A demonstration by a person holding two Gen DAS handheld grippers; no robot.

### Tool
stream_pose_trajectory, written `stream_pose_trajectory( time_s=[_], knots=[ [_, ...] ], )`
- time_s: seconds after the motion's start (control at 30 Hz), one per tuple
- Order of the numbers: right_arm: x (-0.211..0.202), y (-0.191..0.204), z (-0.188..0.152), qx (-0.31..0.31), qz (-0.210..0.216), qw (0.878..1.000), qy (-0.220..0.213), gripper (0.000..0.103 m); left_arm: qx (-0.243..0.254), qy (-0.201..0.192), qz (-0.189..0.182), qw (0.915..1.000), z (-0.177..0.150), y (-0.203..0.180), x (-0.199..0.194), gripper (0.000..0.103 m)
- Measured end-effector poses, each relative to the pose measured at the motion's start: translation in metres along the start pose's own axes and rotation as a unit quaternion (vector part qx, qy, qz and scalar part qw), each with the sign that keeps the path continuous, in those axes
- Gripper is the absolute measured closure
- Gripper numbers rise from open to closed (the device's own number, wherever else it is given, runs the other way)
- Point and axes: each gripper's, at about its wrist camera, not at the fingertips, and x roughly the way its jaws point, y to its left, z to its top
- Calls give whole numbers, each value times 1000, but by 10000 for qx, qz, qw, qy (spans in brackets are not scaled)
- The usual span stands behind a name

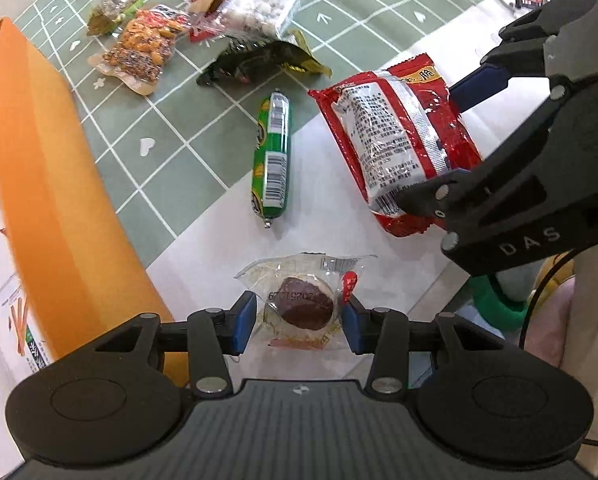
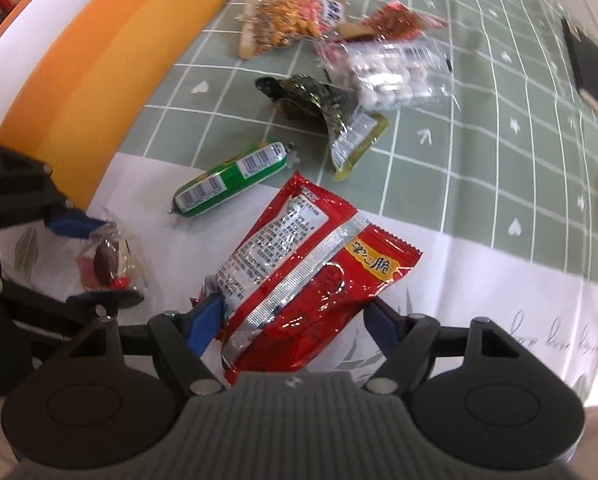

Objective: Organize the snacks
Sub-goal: 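Grasp the wrapped brown candy with the left tool while the right tool grasps the red sausage packet, then carry the candy and red packet into the orange box and release both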

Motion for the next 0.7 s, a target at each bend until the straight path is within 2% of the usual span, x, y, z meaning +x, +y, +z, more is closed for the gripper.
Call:
stream_pose_trajectory(
  time_s=[0.27, 0.57, 0.7],
  knots=[
    [-20, 9, 9, -760, -2, 9971, 78, 29, 276, 153, -167, 9994, 10, 3, -23, 53],
    [-59, 22, 28, -1397, 46, 9902, -38, 29, 434, 8, -321, 9985, 22, 19, -70, 53],
    [-81, 37, 46, -1707, 102, 9850, -247, 32, 343, -95, -349, 9988, 23, 35, -91, 53]
  ],
)
